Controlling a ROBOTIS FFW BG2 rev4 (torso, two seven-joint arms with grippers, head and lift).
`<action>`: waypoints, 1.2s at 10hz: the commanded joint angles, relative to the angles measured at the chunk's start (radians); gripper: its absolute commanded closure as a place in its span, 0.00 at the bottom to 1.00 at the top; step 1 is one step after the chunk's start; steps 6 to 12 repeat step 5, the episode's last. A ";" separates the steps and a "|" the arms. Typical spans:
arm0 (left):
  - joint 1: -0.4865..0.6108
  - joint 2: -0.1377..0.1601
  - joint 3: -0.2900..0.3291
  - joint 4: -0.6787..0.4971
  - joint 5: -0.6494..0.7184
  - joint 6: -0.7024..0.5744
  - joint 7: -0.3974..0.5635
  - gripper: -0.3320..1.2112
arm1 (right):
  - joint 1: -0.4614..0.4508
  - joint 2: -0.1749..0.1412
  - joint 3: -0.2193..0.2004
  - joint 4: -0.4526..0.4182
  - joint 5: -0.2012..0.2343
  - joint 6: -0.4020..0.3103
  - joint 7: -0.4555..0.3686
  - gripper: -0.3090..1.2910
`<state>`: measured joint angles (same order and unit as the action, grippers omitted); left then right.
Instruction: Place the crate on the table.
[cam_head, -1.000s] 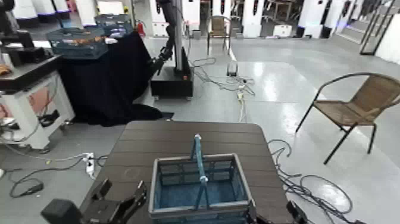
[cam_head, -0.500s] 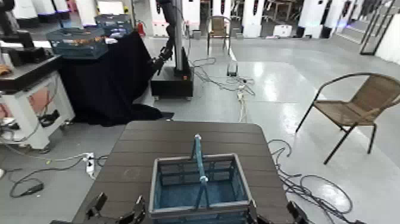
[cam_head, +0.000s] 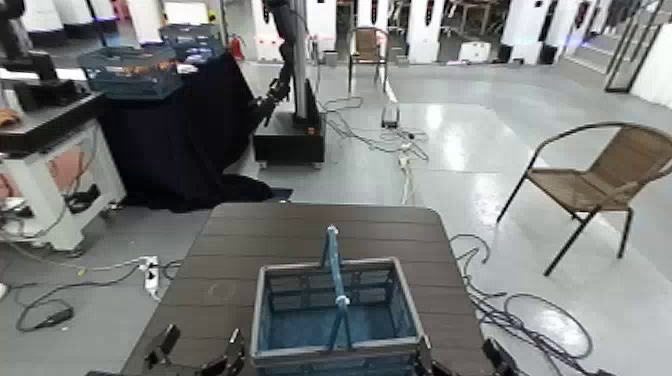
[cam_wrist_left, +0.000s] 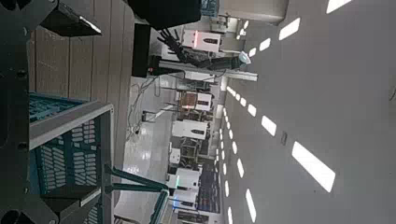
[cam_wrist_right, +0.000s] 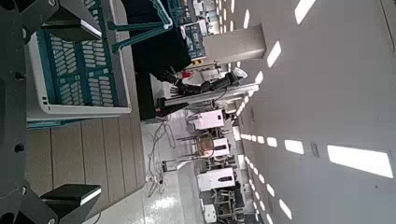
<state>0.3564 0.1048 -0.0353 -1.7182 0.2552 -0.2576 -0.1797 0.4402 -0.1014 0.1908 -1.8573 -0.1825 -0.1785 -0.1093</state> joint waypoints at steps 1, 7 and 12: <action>-0.007 0.001 -0.003 0.006 0.001 0.000 0.000 0.29 | 0.000 0.000 -0.001 0.001 0.000 0.002 -0.001 0.28; -0.022 0.006 -0.012 0.020 0.006 -0.003 0.000 0.29 | 0.000 0.000 -0.002 0.001 0.000 0.007 -0.001 0.28; -0.022 0.006 -0.012 0.020 0.006 -0.003 0.000 0.29 | 0.000 0.000 -0.002 0.001 0.000 0.007 -0.001 0.28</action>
